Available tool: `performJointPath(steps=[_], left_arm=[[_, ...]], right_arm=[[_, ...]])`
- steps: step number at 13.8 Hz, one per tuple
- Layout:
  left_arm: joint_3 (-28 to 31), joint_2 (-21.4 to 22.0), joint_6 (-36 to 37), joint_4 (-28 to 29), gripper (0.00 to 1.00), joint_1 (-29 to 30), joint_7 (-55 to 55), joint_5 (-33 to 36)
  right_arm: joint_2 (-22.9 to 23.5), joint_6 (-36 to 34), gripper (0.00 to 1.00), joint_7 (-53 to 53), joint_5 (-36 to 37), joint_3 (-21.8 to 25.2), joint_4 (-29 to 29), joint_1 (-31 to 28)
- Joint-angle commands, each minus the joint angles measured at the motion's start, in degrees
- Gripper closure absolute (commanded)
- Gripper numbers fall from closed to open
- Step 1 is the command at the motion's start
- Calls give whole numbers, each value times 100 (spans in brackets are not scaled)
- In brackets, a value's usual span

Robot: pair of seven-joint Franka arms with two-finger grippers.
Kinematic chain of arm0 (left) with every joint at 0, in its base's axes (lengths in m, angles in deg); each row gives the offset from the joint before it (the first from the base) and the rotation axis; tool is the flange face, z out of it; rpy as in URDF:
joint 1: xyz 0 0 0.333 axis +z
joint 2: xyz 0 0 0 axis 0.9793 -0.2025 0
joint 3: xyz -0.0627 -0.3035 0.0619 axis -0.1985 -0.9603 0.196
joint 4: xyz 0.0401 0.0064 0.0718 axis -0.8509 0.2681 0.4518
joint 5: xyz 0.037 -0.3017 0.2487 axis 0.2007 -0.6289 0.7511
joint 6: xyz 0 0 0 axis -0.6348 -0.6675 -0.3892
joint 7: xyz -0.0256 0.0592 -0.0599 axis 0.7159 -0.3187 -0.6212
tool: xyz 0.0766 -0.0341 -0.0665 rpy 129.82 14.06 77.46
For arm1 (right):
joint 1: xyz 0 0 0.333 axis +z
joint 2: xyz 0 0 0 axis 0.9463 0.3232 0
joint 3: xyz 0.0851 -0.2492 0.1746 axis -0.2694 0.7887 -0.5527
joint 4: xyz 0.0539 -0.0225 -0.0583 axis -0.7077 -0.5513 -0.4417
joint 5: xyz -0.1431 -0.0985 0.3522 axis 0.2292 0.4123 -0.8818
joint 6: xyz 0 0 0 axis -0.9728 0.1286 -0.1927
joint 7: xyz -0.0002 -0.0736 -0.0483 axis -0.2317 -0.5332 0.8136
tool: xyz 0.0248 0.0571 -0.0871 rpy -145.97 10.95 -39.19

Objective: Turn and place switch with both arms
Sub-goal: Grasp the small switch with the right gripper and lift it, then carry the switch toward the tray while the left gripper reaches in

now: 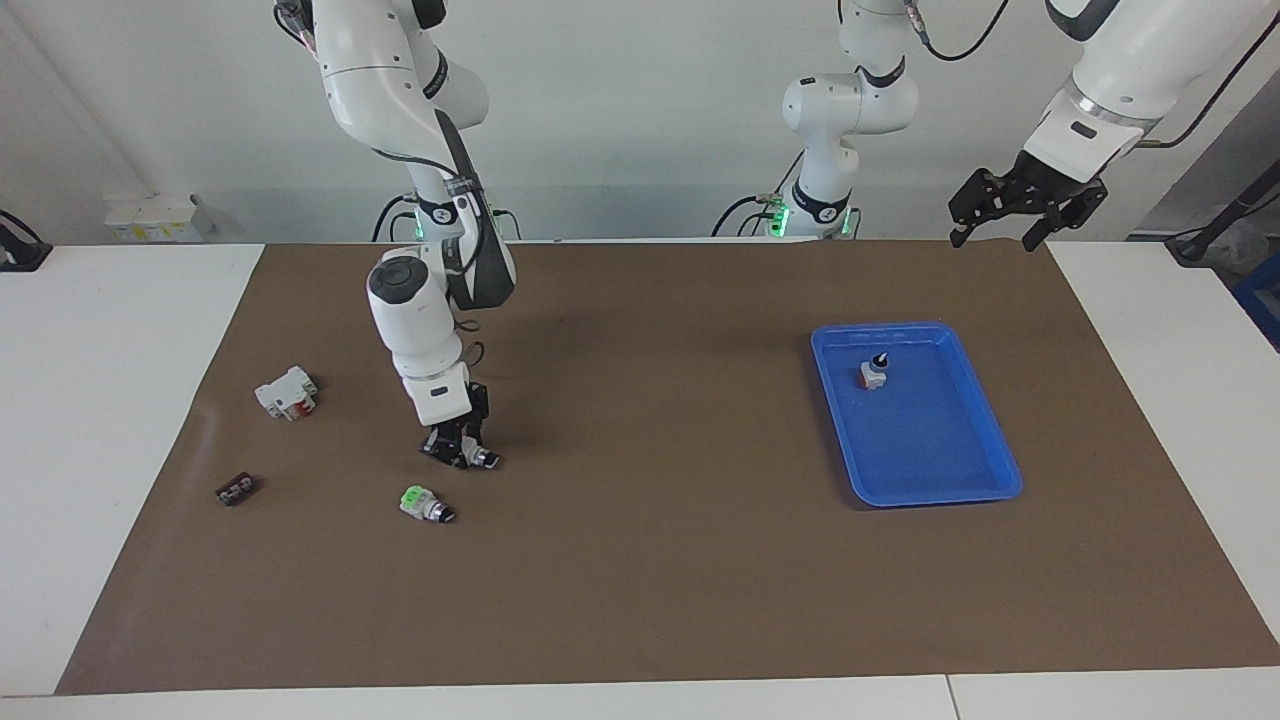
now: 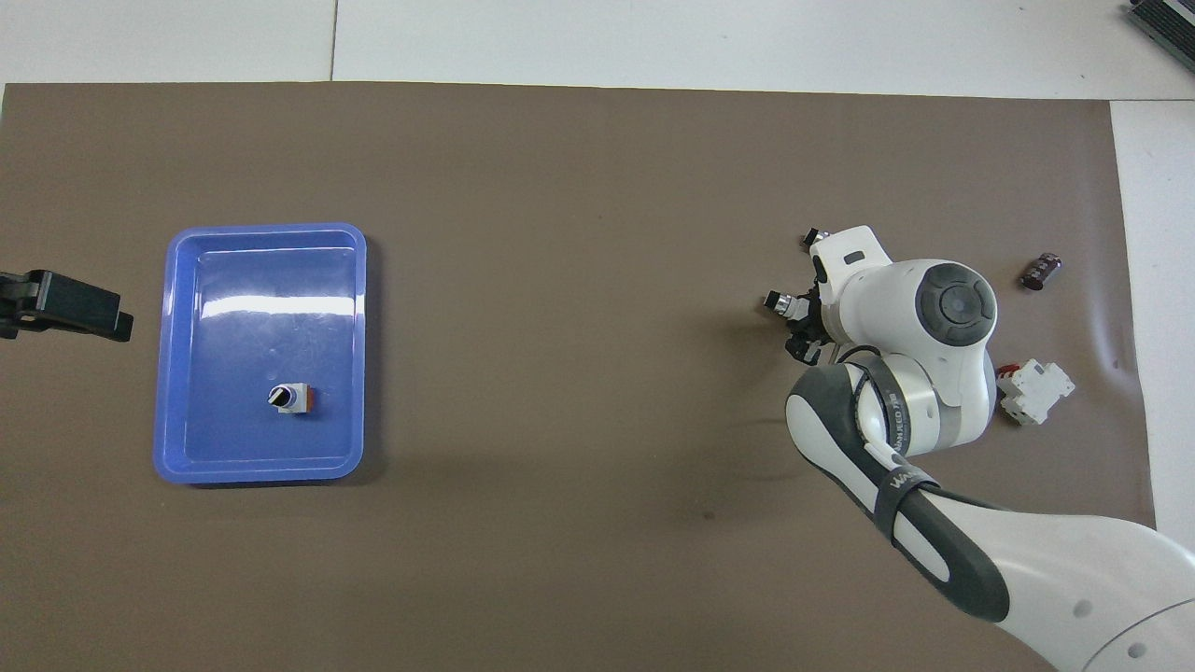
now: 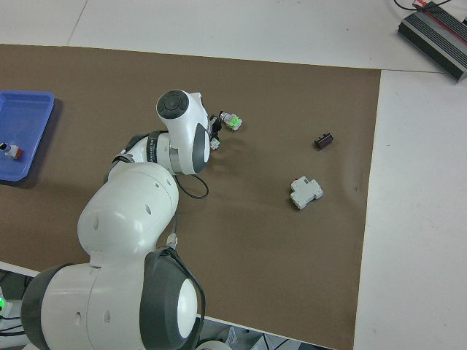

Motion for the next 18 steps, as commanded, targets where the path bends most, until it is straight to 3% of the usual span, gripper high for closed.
performJointPath(steps=[1, 5, 8, 11, 12, 15, 18], left_arm=[[-7, 150, -2, 165, 0, 30, -34, -64], [-7, 150, -2, 165, 0, 30, -34, -64], [-7, 150, -2, 165, 0, 30, -34, -64], [-7, 150, -2, 165, 0, 30, -34, -64], [-7, 150, -2, 165, 0, 30, -34, -55], [-7, 150, -2, 174, 0, 30, -34, -55], [-7, 150, -2, 165, 0, 30, -34, -64]], right_arm=[[45, -514, 100, 572, -132, -239, 403, -13], [-156, -587, 100, 1424, -184, -1028, 783, -127], [-534, -789, 100, 1470, -1595, -1636, 826, -145], [-728, -1297, 100, 1409, -2406, -1971, 1352, -119], [-990, -1386, 100, 1217, -2617, -2102, 1476, -110], [-1475, -2113, 100, 594, -2987, -2156, 2002, -92], [-1686, -2239, 100, 231, -3050, -2165, 2145, 119]])
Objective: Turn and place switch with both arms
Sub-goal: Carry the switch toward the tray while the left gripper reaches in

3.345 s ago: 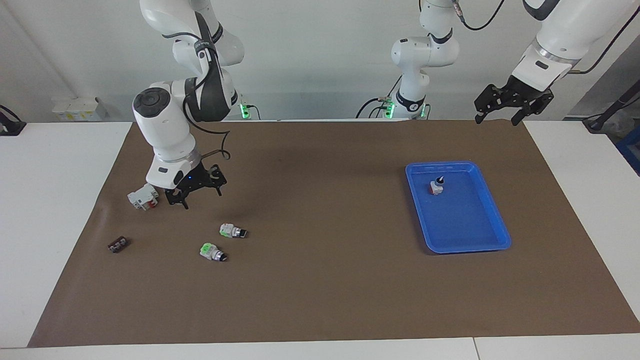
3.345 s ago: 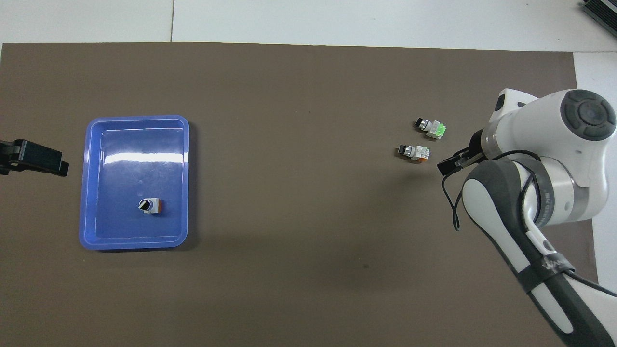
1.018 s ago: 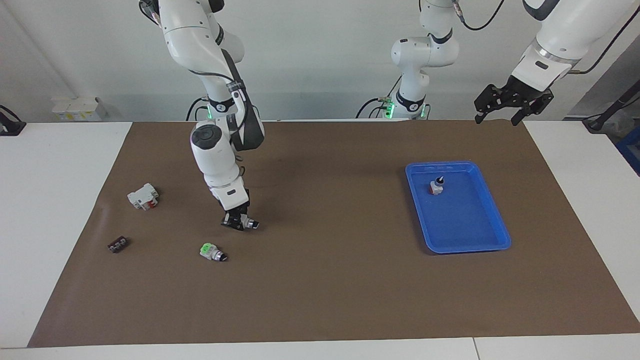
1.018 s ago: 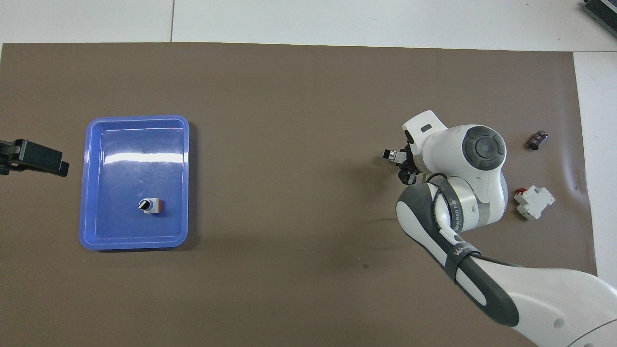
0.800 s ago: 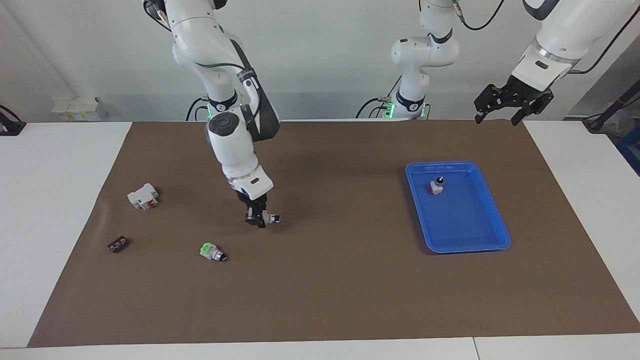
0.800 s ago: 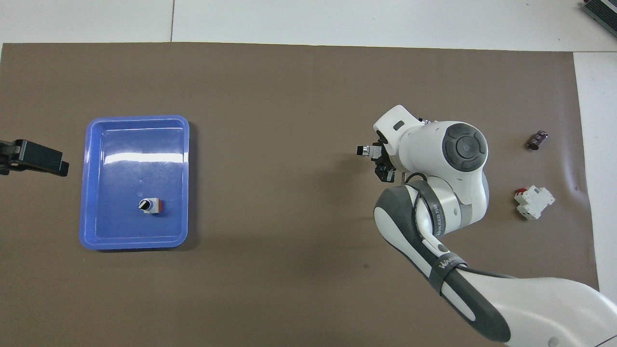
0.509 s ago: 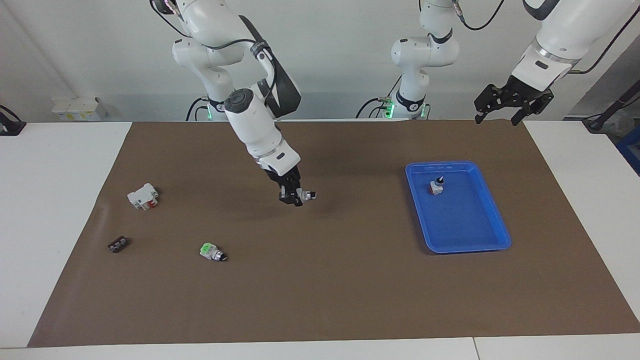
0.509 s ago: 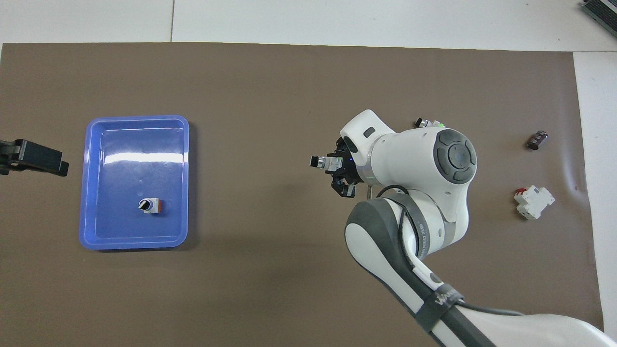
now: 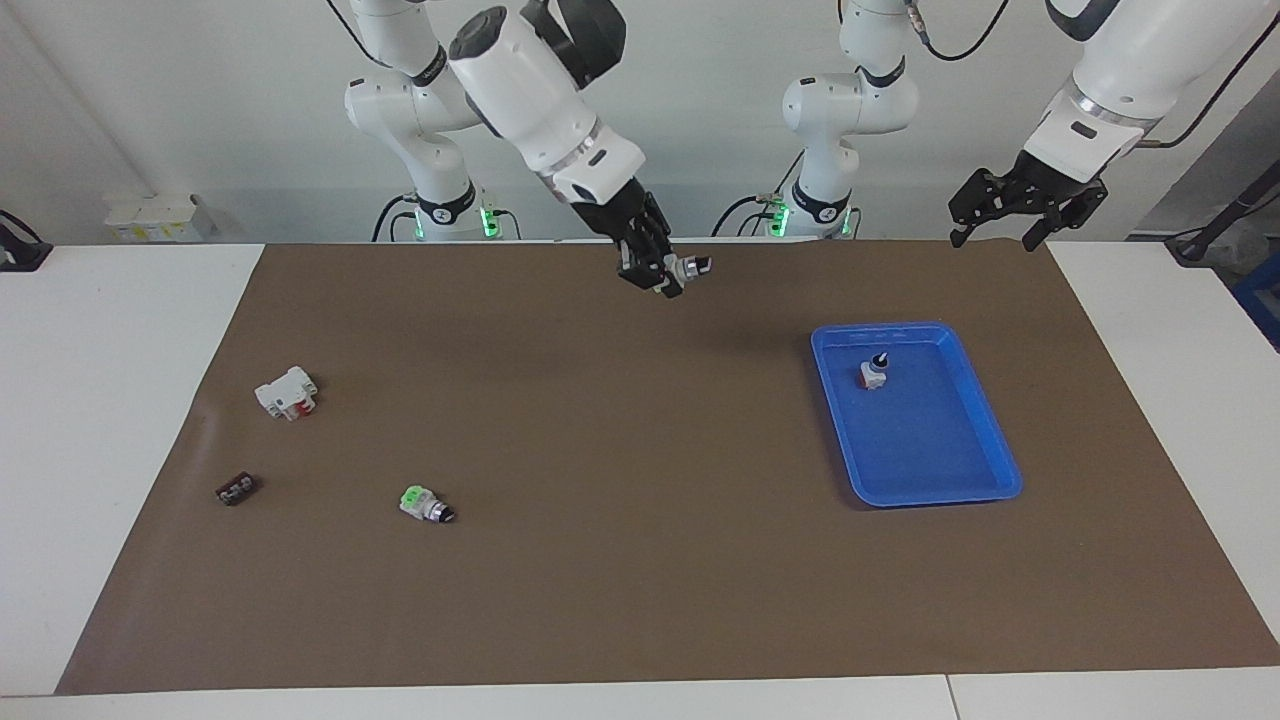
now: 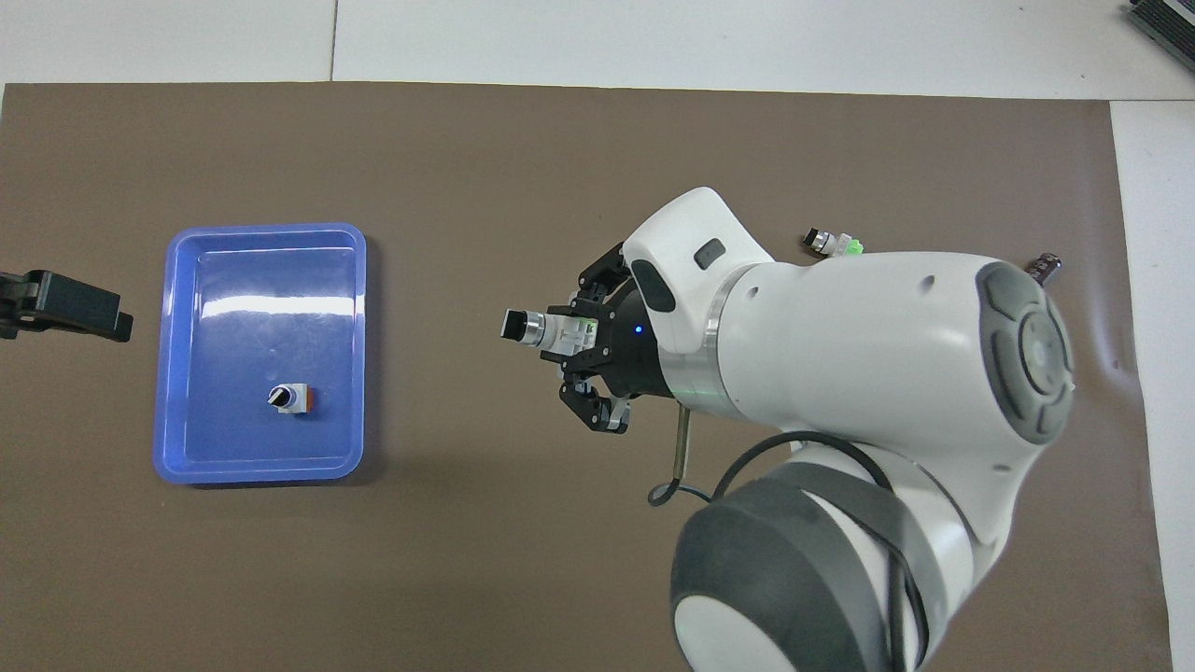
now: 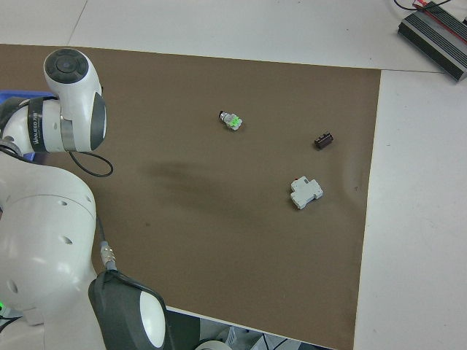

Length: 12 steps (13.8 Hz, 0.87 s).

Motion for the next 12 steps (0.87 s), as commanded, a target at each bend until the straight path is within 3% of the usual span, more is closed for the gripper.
performJointPath(steps=[1, 12], left_arm=[[-7, 150, -2, 164, 0, 28, -34, -64], [-7, 168, -10, 217, 0, 11, -60, -64]], right_arm=[[-16, -1, 100, -154, -178, -31, 58, 123], [107, 534, 100, -417, -372, -31, 93, 782]])
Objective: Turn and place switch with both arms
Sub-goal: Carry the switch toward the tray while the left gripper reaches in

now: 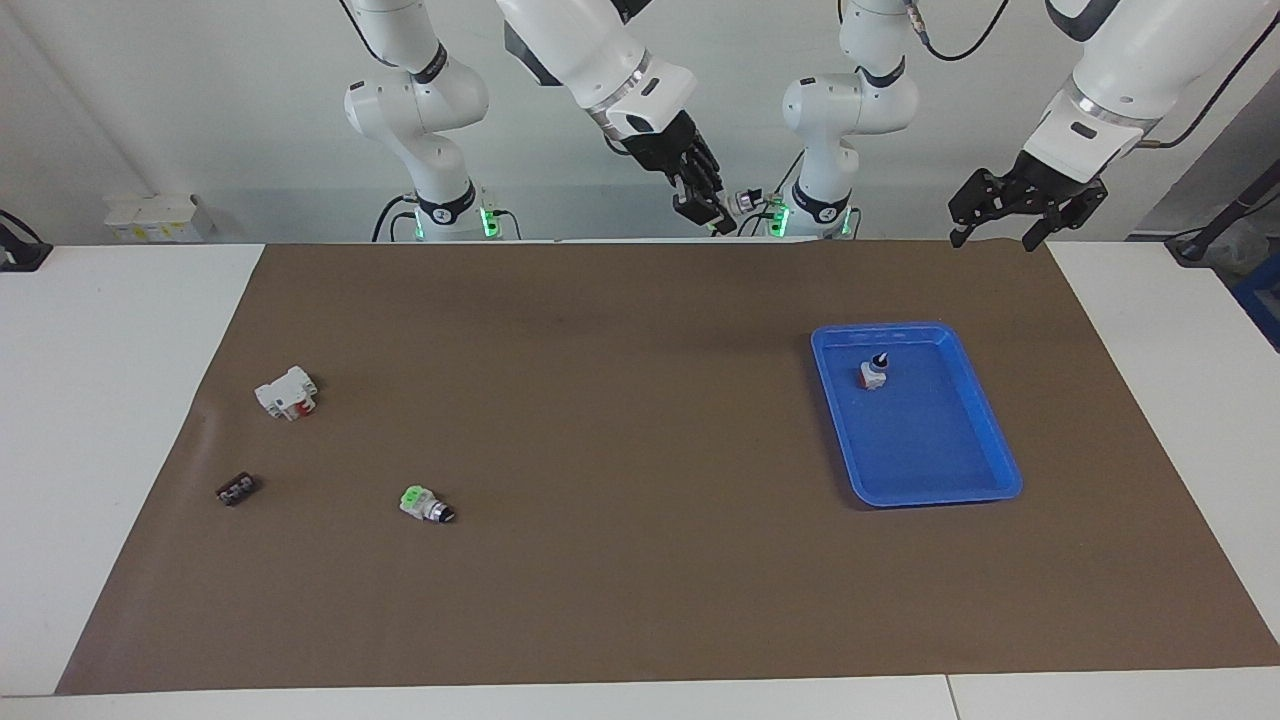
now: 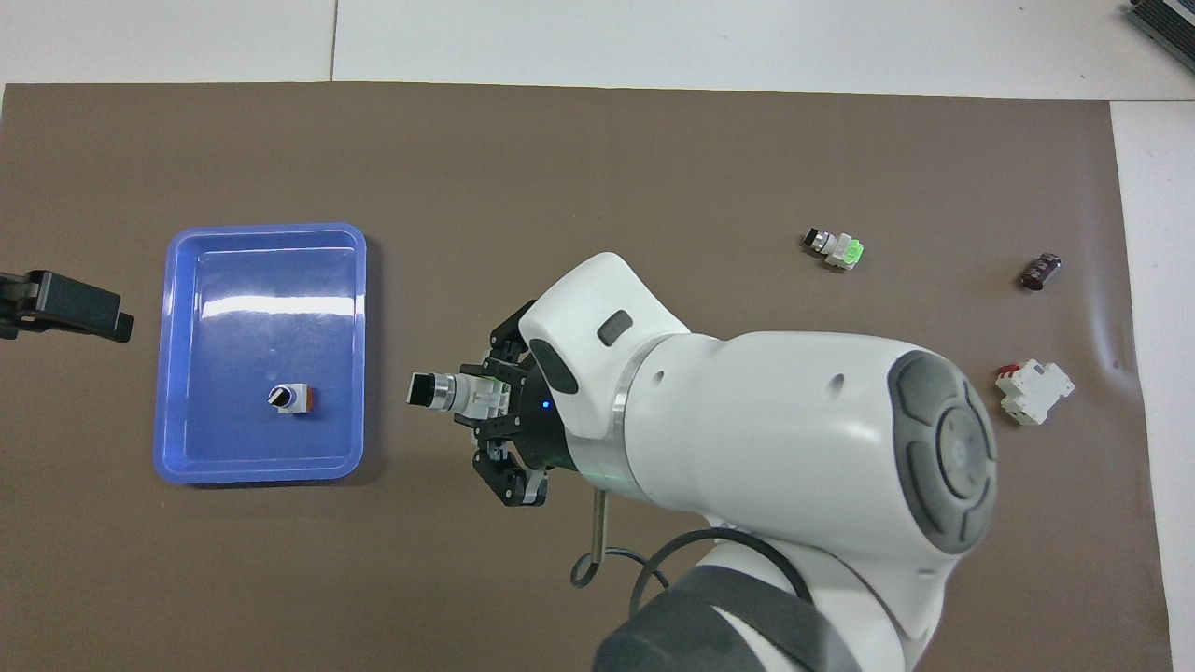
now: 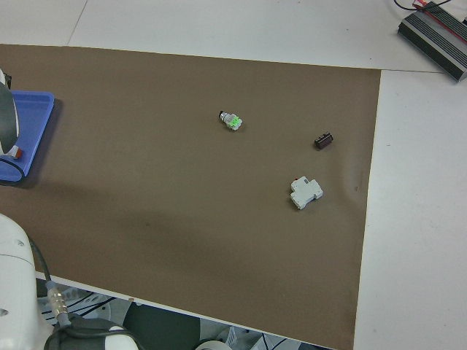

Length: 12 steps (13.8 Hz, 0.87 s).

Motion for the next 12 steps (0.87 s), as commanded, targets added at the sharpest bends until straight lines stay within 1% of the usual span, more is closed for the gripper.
performJointPath(steps=[1, 6, 7, 8, 9, 10, 12], left_arm=[[-6, 176, -14, 210, 0, -15, -34, -55], [-76, 177, 30, 131, 0, -51, -34, -99], [-68, 185, 38, 131, 0, -51, -34, -438], [-59, 185, 38, 114, 7, -42, -60, -903], [-59, 185, 56, 96, 10, -25, -51, -1290], [-68, 194, 100, 114, 10, -25, -34, -1616], [-76, 220, 144, 158, 17, -51, 1, -2170]], right_arm=[[124, 306, 100, -247, -89, -13, 75, 181], [282, 615, 100, -520, -10, -13, 162, 436], [326, 632, 100, -573, -1, -13, 189, 488], [343, 719, 100, -582, -1, -13, 189, 515], [352, 798, 100, -608, 17, -22, 189, 515], [387, 851, 100, -652, 60, -13, 189, 524], [396, 861, 100, -652, 78, -22, 189, 524]])
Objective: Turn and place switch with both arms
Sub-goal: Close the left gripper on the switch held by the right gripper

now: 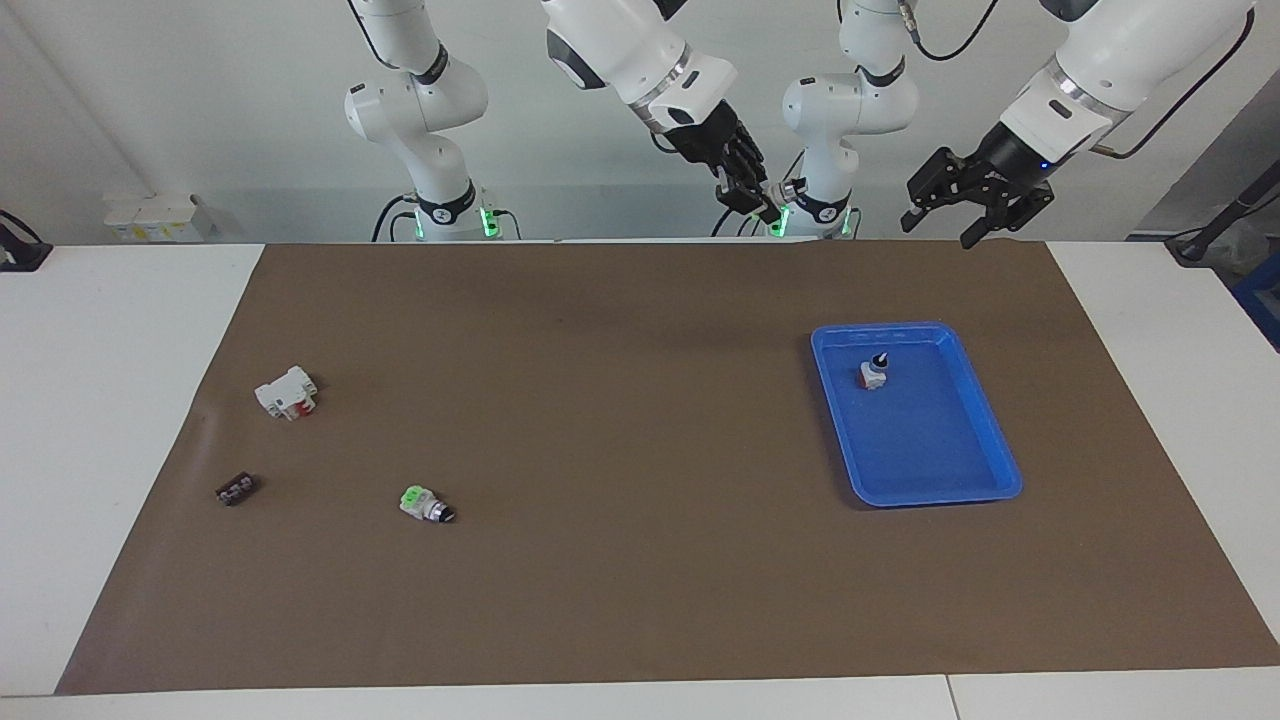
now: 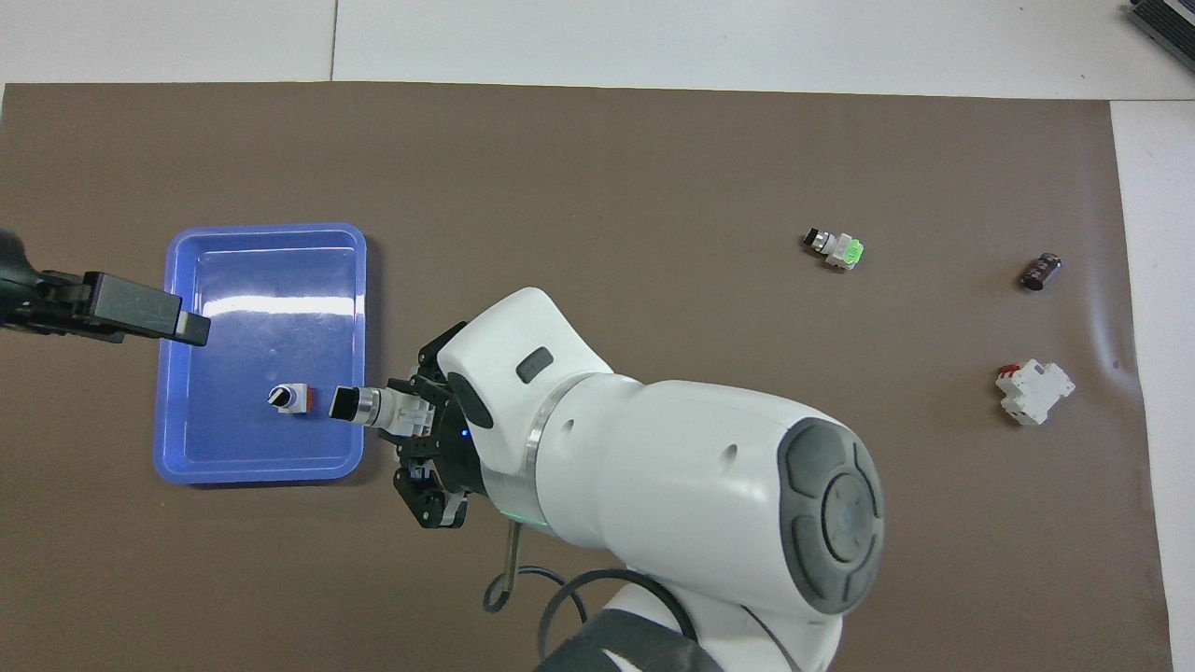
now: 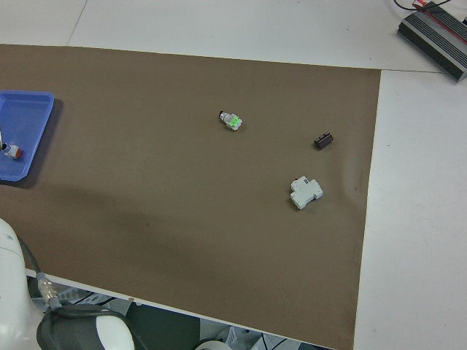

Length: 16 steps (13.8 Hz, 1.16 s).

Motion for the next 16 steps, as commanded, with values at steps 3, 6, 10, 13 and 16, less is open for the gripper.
performJointPath(steps=[3, 6, 10, 13, 16], left_arm=[[33, 215, 154, 291, 20, -60, 308, -1044], [50, 627, 23, 1071, 25, -25, 995, -2000], [33, 918, -250, 1663, 49, -60, 1146, -2671], [33, 944, -198, 1698, 50, -51, 1146, -2707], [41, 1085, -207, 1926, 56, -51, 1155, -2820]], right_arm=[[113, 84, 100, -177, 92, -20, 130, 12], [122, 84, 100, -186, 83, -20, 130, 125], [122, 84, 100, -186, 92, -20, 122, 144], [122, 84, 100, -177, 92, -20, 113, 144], [122, 84, 100, -177, 92, -11, 113, 144]])
